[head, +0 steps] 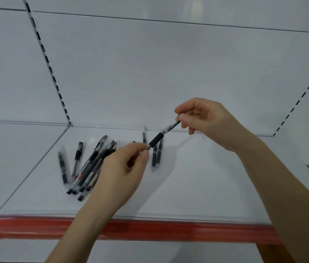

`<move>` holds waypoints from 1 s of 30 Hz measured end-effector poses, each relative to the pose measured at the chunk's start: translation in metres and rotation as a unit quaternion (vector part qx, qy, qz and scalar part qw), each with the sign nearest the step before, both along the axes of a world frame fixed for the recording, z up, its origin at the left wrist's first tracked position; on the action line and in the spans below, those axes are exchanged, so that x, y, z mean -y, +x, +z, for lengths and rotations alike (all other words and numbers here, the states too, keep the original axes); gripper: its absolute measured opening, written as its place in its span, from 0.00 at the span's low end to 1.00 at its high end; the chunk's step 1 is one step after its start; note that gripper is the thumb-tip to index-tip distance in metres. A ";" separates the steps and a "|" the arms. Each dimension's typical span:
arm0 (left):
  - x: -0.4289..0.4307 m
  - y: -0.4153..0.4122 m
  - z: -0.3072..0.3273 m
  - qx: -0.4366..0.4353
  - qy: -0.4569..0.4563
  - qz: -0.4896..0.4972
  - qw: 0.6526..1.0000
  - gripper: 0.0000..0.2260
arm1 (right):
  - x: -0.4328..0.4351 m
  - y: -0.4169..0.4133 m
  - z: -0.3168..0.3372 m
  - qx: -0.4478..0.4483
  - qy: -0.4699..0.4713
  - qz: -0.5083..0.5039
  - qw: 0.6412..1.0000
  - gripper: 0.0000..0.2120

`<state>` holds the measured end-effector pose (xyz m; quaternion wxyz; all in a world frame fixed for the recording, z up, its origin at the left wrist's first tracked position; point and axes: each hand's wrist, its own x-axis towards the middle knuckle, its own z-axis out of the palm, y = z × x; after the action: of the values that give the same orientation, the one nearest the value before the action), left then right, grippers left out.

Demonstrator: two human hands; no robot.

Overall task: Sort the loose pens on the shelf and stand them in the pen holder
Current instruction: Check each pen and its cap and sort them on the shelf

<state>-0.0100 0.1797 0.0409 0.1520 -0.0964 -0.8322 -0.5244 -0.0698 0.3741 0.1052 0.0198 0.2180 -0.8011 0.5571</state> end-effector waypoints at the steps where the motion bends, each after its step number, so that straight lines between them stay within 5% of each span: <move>1: -0.001 0.000 0.000 -0.001 0.000 -0.001 1.000 0.06 | 0.000 0.002 0.000 0.003 0.000 0.003 1.000 0.09; 18: -0.005 0.009 -0.001 -0.015 0.005 0.001 1.000 0.11 | 0.018 0.014 -0.029 -0.052 -0.053 -0.023 0.997 0.10; 24: -0.001 -0.007 -0.010 -0.015 -0.030 0.034 0.999 0.04 | 0.018 0.007 -0.037 0.025 -0.105 -0.021 0.994 0.09; 27: 0.009 -0.018 -0.019 -0.031 -0.103 0.094 0.990 0.05 | 0.017 -0.009 -0.050 0.066 -0.054 -0.065 0.994 0.06; 30: 0.021 -0.024 -0.031 -0.014 -0.167 0.158 0.973 0.08 | 0.019 -0.024 -0.071 0.069 0.095 -0.138 0.983 0.04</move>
<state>-0.0343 0.1586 0.0094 0.2260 0.0051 -0.9106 -0.3460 -0.0940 0.3551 0.0340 0.0206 0.0673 -0.8722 0.4841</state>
